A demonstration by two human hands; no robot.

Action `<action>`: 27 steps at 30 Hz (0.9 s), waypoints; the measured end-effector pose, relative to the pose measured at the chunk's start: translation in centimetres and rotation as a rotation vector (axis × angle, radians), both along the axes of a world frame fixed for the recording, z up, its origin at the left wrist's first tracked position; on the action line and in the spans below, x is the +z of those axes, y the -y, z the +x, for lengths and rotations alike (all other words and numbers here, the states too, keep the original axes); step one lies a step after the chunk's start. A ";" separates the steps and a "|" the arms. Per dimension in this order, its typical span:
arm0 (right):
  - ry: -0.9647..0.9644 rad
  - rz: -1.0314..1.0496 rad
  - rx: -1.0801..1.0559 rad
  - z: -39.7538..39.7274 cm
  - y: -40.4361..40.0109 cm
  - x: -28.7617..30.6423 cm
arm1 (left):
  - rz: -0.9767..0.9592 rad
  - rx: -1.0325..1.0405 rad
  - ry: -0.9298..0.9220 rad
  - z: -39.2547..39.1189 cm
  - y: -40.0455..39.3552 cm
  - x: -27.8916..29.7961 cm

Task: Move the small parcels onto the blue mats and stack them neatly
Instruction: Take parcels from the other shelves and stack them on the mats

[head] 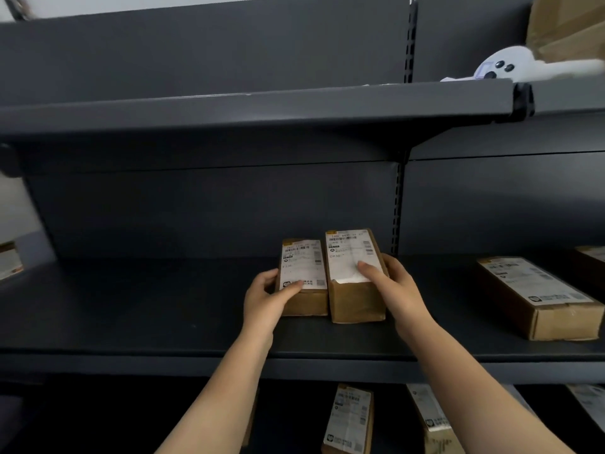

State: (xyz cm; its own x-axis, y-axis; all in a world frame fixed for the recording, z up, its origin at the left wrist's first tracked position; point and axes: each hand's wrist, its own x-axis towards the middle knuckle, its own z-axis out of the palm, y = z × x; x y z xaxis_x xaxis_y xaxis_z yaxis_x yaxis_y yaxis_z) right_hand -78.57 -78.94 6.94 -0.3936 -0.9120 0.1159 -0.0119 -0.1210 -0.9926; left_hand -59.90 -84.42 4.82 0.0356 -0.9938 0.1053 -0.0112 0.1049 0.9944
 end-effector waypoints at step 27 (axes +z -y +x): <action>0.188 -0.283 0.842 14.3 -7.9 -1.6 | -0.262 0.554 0.036 15.4 -21.6 0.9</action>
State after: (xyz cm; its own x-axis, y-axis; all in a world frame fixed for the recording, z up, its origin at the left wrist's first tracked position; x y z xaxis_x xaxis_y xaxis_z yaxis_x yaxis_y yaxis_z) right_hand -64.26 -71.00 5.35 0.3551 -0.8537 0.3809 0.3498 -0.2565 -0.9010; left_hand -44.53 -62.78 5.68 0.5318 -0.7693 0.3541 -0.1670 0.3146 0.9344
